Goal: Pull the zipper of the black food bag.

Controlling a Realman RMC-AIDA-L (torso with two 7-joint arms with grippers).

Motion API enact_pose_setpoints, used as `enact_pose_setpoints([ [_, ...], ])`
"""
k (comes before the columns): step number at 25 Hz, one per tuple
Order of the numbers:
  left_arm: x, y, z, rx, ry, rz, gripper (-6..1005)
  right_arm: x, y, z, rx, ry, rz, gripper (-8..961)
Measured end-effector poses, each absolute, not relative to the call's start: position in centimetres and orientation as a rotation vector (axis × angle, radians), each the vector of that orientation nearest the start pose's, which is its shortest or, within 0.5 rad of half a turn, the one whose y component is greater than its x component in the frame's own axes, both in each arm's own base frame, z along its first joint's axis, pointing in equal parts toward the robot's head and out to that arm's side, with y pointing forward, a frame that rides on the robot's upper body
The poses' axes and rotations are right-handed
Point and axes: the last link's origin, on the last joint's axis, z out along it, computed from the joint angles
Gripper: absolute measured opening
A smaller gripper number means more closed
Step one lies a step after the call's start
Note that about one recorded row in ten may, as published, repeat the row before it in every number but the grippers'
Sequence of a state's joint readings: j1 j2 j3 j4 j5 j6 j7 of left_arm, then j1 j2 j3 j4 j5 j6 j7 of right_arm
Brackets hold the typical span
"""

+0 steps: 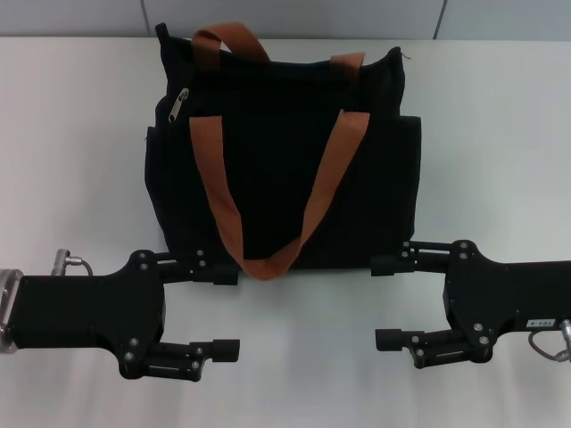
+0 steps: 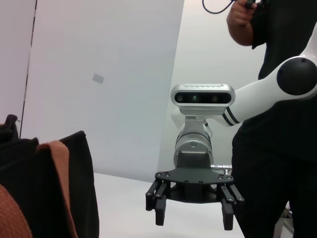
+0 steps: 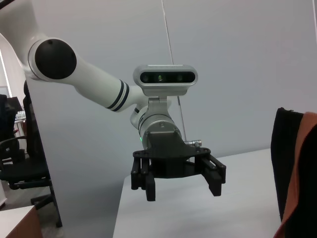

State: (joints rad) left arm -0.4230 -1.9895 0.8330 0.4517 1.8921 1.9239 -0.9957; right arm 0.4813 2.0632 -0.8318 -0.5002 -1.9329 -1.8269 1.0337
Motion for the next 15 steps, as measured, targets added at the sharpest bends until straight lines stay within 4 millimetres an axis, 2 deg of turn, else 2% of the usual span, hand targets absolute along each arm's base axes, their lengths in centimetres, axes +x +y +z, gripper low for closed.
enact_pose_setpoints([
  [15,-27.68,24.29,0.17,-2.965,-0.255,-1.044,783,25.48,26.59,-2.46,-2.992,0.235,0.958,796],
])
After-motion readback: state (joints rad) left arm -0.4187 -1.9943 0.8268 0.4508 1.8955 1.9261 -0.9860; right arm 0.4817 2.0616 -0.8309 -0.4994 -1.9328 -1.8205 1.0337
